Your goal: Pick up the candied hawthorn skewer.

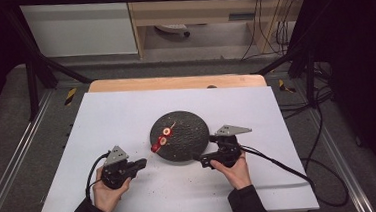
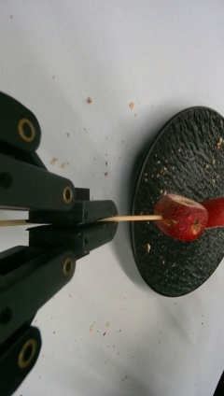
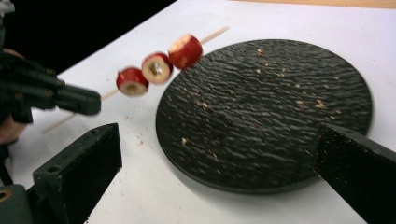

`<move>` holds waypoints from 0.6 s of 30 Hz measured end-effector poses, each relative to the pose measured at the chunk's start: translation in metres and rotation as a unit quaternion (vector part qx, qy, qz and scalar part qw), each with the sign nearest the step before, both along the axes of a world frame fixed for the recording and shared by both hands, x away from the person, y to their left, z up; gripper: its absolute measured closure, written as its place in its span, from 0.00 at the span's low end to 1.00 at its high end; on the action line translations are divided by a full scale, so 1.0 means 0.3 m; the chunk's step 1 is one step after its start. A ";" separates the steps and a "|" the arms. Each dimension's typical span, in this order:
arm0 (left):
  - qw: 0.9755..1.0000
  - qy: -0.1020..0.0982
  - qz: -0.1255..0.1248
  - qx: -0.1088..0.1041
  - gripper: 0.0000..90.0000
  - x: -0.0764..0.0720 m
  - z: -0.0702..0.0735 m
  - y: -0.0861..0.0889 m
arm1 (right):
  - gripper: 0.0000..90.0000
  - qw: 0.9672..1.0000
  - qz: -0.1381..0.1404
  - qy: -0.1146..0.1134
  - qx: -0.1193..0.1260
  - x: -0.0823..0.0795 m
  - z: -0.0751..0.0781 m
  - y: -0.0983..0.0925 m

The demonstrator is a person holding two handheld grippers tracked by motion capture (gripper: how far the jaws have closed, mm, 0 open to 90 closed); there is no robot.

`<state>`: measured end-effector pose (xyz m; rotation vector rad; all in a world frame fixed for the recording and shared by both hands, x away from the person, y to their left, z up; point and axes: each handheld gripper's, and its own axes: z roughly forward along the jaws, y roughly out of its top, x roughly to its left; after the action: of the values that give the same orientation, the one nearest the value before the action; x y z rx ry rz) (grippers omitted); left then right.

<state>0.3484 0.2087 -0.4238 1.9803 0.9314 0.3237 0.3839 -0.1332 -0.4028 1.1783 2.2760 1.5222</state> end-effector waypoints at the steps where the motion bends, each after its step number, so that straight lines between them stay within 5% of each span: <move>1: 1.000 -0.001 -0.001 -0.001 0.98 -0.002 0.000 -0.004 | 0.03 1.000 -0.001 0.002 0.002 0.005 0.001 0.009; 11: 1.000 -0.005 -0.021 0.002 0.98 -0.020 -0.001 -0.048 | 0.12 0.999 -0.006 0.019 0.027 0.050 -0.011 0.054; 18: 0.999 -0.009 -0.035 0.005 0.98 -0.035 -0.003 -0.083 | 0.27 0.998 -0.003 0.033 0.054 0.068 -0.013 0.056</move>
<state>0.3379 0.1838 -0.4248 2.0095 0.8486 0.3076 0.4042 -0.1165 -0.4069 1.2796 2.2544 1.6481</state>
